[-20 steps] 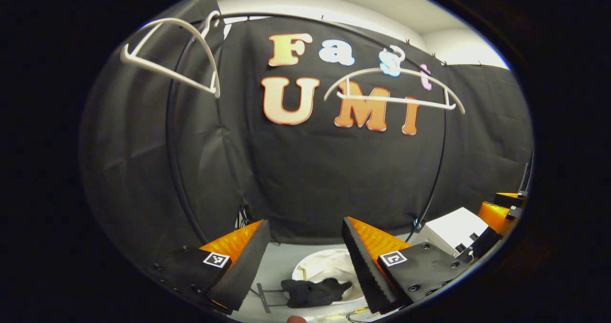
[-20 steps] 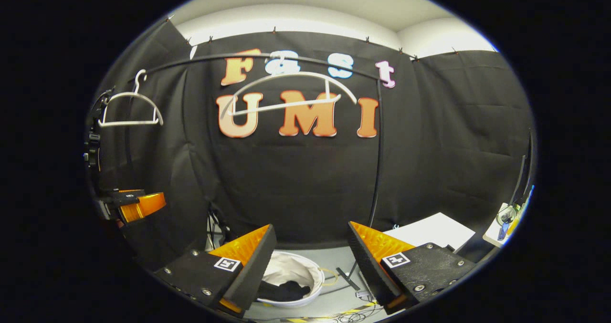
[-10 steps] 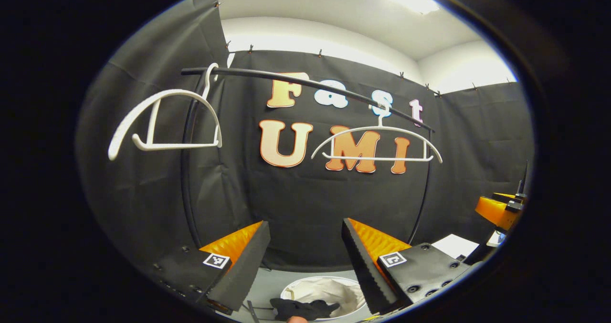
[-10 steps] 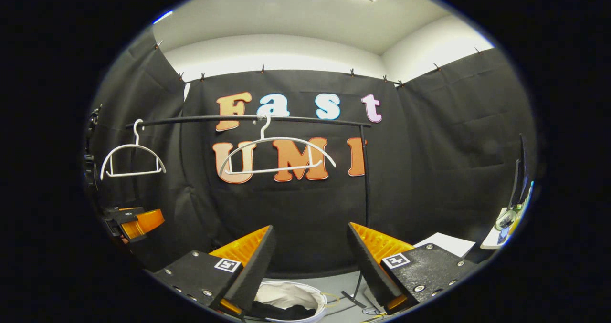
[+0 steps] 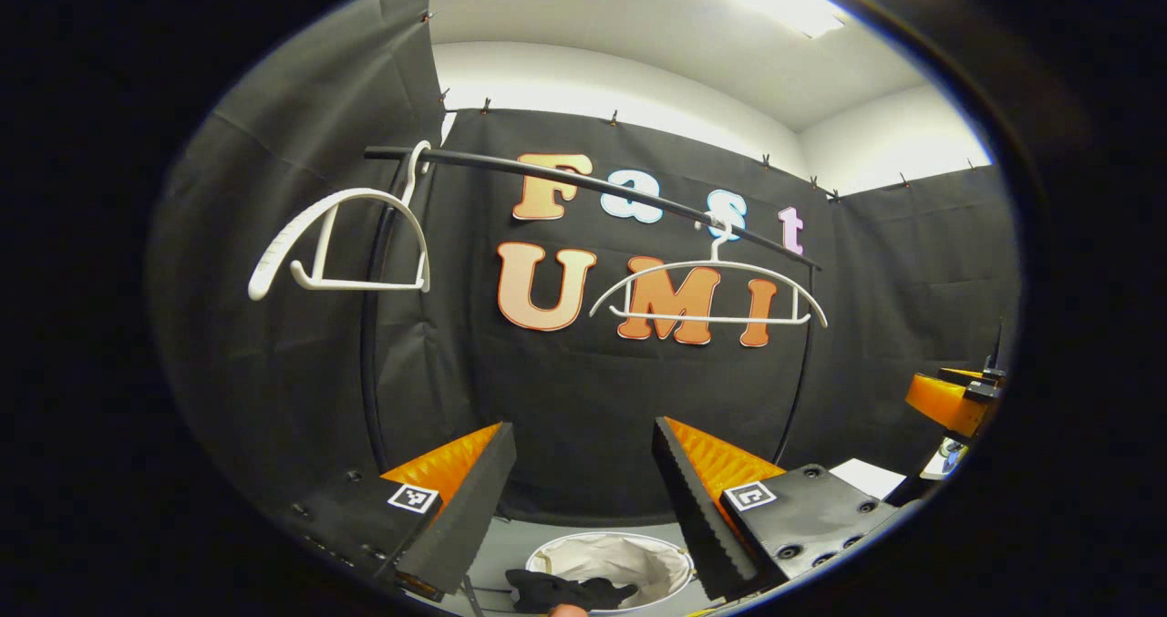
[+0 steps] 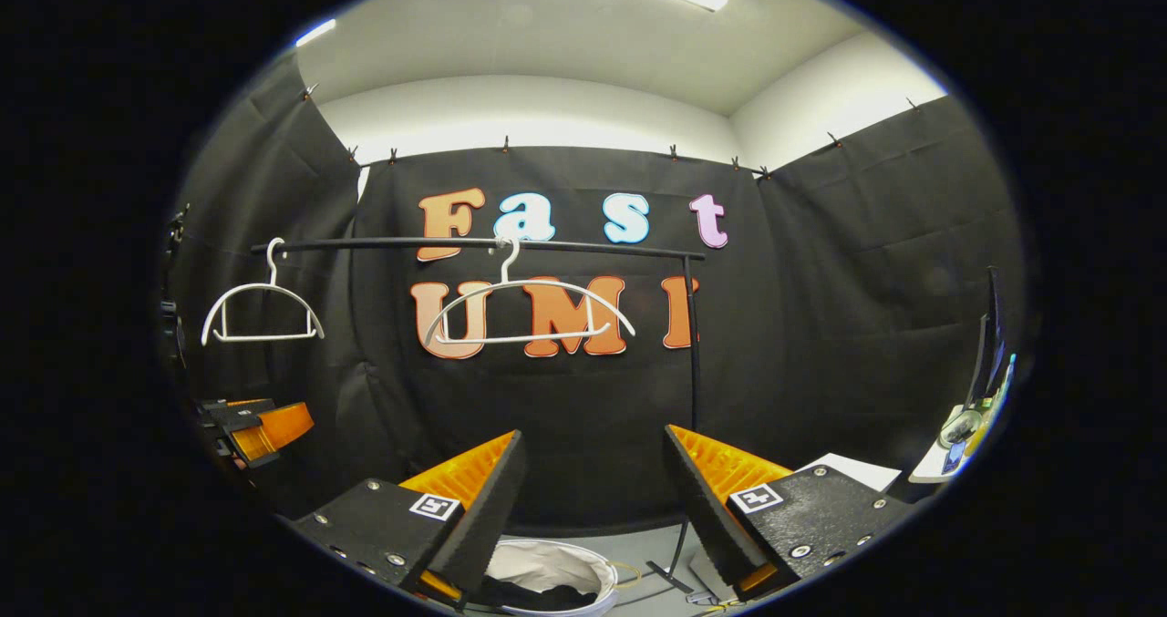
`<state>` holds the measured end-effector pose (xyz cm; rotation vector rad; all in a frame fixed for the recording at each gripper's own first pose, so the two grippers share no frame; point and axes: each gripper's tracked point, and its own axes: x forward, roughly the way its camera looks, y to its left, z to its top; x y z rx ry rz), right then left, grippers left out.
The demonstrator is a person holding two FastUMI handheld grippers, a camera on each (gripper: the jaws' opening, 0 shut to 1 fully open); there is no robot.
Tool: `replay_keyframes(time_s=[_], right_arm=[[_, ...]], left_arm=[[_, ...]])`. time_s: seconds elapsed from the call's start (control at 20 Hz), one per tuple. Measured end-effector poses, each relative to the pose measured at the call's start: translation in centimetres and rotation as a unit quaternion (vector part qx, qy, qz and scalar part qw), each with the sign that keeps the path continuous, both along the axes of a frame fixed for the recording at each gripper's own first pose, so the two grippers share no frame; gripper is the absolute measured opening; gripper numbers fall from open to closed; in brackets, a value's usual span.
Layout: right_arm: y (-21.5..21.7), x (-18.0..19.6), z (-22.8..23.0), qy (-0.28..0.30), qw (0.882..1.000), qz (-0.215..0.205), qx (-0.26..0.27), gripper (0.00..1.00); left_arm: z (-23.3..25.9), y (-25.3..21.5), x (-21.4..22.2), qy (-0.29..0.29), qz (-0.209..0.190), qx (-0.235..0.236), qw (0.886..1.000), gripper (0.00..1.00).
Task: Grasp the clothes on the hanger with both hands and then place them into the laundry hamper below.
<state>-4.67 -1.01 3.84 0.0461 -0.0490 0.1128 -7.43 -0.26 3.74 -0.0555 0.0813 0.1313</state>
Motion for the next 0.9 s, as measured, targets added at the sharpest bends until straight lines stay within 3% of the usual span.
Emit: replay_keyframes(time_s=[0.15,0.25,0.9], right_arm=[[0.0,-0.6,0.1,-0.003,1.0,-0.001,0.001,0.92],[-0.1,-0.7,0.1,-0.002,1.0,-0.001,-0.002,0.92],[0.4,-0.7,-1.7,0.012,1.0,-0.007,-0.015,0.92]], left_arm=[[0.2,-0.9,-0.8,-0.001,-0.006,0.001,1.0,0.96],[0.1,-1.4,-0.8,-0.002,-0.011,0.0,1.0,1.0],[-0.5,-2.6,0.2,-0.001,-0.024,-0.001,1.0,1.0]])
